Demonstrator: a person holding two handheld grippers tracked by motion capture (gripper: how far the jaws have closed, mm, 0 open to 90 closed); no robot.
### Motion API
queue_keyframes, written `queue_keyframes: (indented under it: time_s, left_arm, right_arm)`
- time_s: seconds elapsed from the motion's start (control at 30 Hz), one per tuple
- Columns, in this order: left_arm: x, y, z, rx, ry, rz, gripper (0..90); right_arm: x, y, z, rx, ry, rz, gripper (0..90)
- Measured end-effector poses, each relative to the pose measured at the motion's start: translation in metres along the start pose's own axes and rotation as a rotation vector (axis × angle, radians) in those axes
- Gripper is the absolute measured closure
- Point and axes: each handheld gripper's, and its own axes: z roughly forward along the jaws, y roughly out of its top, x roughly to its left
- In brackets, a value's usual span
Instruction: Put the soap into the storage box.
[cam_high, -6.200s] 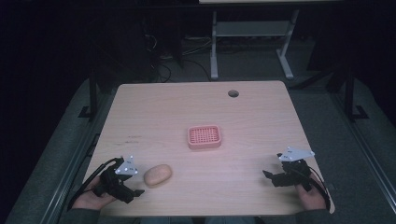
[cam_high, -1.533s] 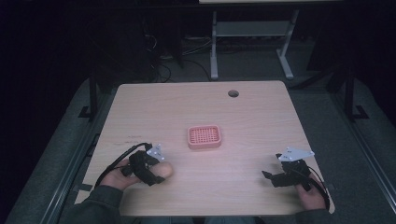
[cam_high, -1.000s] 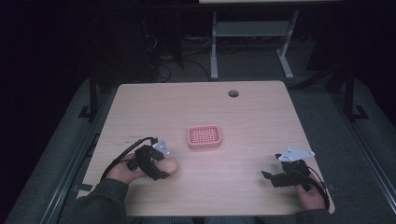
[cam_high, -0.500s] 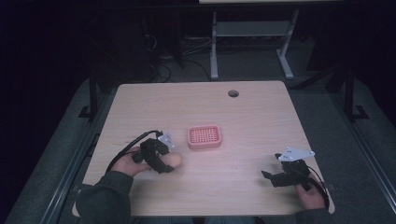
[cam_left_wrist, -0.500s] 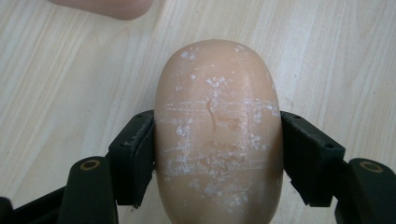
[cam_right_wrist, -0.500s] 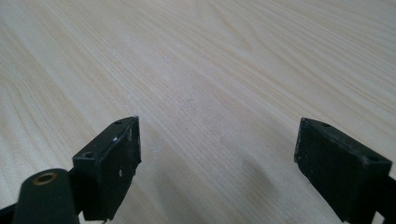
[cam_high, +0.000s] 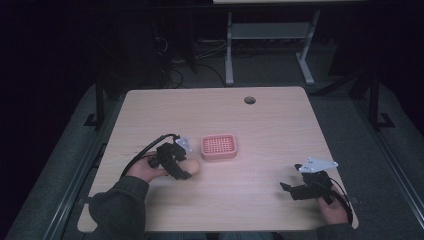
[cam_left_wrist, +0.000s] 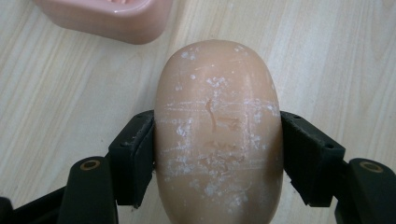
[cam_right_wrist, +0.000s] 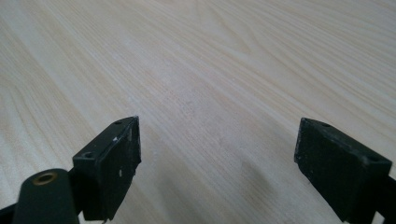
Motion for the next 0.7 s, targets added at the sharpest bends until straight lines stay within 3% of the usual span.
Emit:
queue_keyframes:
  time_s: [0.37, 0.7]
  left_arm:
    - [0.003, 0.003, 0.003, -0.001, -0.003, -0.001, 32.2]
    - [0.003, 0.018, -0.003, 0.007, 0.014, 0.032, 32.2]
  right_arm:
    - [0.001, 0.001, 0.0, -0.001, 0.002, -0.001, 14.1]
    - [0.001, 0.001, 0.0, -0.007, 0.002, -0.001, 14.1]
